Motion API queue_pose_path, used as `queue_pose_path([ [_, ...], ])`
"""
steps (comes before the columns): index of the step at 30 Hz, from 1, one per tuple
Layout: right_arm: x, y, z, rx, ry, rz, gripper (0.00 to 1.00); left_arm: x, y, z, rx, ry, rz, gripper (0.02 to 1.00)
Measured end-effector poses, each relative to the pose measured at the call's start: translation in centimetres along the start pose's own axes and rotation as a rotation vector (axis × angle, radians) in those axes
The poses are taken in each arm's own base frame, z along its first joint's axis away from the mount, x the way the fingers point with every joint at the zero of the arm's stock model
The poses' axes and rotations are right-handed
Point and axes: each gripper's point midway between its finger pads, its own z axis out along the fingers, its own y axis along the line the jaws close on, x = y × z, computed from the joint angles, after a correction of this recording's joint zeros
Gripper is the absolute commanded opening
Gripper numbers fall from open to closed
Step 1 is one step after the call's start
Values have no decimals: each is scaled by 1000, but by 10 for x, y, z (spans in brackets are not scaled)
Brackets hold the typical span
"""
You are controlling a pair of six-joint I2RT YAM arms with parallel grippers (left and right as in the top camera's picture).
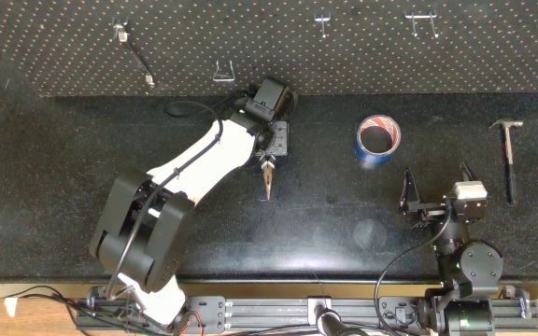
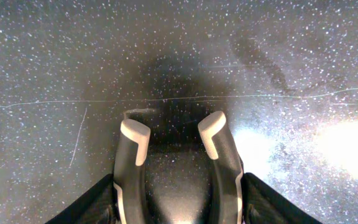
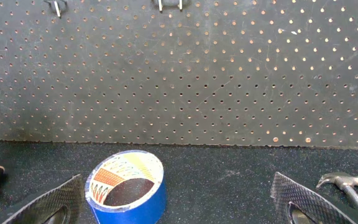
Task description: Place Tools Onto Pegboard
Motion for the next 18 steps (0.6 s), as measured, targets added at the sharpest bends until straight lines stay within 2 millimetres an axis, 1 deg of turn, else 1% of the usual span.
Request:
queue_pose_path([
  [5,0,0,0,0,0,0,976,-2,-3,0,15,-5,-1,470],
  [7,0,0,0,0,0,0,976,-2,-3,0,16,-5,-1,406],
  [8,0,0,0,0,0,0,976,-2,-3,0,16,-5,-1,345],
  [10,0,0,0,0,0,0,976,-1,-3,0,18,-4,-1,47],
  [11,0,0,0,0,0,0,978,-1,-4,0,18,-4,-1,29],
  [14,0,0,0,0,0,0,978,-1,-3,0,18,-3,-1,29],
  [16,0,0,0,0,0,0,976,5,0,-3,4,25,1,29],
  [17,0,0,0,0,0,0,976,17,6,-11,-15,71,4,29],
  [18,0,0,0,0,-2,0,976,20,9,-22,-20,79,5,29],
])
